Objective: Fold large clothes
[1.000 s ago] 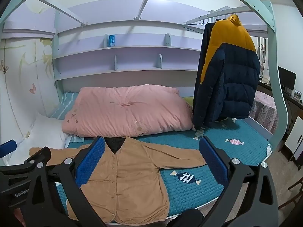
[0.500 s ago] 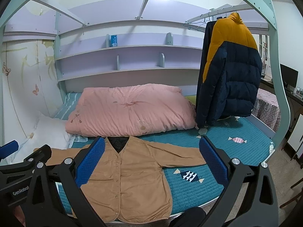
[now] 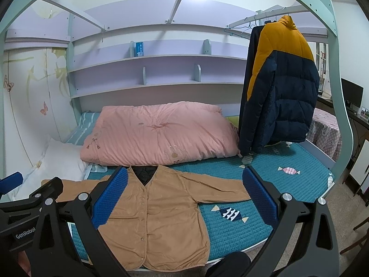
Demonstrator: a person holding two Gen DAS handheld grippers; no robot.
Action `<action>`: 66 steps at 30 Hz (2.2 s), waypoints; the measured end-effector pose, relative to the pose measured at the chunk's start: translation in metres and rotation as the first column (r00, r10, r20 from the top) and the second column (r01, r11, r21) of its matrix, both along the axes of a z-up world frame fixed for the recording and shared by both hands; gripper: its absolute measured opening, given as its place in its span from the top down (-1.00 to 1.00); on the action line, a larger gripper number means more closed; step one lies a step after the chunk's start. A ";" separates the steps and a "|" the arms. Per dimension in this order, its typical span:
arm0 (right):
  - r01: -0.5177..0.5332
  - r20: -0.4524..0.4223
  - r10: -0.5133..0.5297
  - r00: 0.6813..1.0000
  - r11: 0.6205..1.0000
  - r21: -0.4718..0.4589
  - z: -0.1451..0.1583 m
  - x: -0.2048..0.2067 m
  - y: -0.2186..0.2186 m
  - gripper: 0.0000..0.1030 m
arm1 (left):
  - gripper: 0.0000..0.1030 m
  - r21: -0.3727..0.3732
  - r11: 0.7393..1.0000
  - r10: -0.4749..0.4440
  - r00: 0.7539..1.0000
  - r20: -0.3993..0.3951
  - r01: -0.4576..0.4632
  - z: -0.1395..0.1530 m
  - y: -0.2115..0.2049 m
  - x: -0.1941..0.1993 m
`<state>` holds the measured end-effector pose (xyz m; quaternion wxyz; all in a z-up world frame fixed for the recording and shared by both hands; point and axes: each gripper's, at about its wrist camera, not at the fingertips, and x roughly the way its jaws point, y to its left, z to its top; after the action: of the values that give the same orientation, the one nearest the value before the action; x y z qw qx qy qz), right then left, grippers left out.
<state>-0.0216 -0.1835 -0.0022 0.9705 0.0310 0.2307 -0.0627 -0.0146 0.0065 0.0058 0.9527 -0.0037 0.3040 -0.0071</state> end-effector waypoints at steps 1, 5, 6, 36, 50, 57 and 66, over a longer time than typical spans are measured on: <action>0.001 -0.003 -0.001 1.000 1.000 0.002 0.000 0.000 0.000 -0.86 | -0.91 0.001 1.000 0.001 1.000 0.000 -0.001 0.000 0.000 0.000; -0.002 -0.006 0.002 1.000 1.000 -0.002 -0.002 -0.001 0.000 -0.86 | -0.91 0.002 1.000 0.002 1.000 -0.009 -0.002 -0.003 0.000 -0.003; -0.004 -0.006 0.004 1.000 1.000 -0.001 -0.002 -0.002 0.001 -0.86 | -0.91 0.000 1.000 0.001 1.000 -0.010 -0.001 -0.003 0.000 -0.003; -0.025 -0.031 0.024 0.999 1.000 -0.014 0.000 -0.001 0.009 -0.86 | -0.91 -0.008 1.000 0.003 1.000 -0.017 -0.003 -0.003 0.005 -0.003; -0.027 -0.035 0.026 0.999 1.000 -0.016 0.000 0.000 0.012 -0.86 | -0.91 -0.009 1.000 0.002 1.000 -0.021 -0.002 -0.004 0.007 -0.002; -0.027 -0.041 0.026 0.999 1.000 -0.017 -0.002 0.000 0.014 -0.86 | -0.91 -0.010 1.000 0.001 1.000 -0.026 -0.001 -0.006 0.007 -0.003; -0.030 -0.070 0.028 0.997 0.999 -0.023 -0.007 0.010 0.016 -0.86 | -0.91 -0.018 1.000 0.000 0.999 -0.050 -0.001 -0.010 0.005 0.006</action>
<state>-0.0112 -0.1670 -0.0097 0.9630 0.0138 0.2641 -0.0524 -0.0090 0.0115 -0.0039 0.9447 -0.0126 0.3277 -0.0096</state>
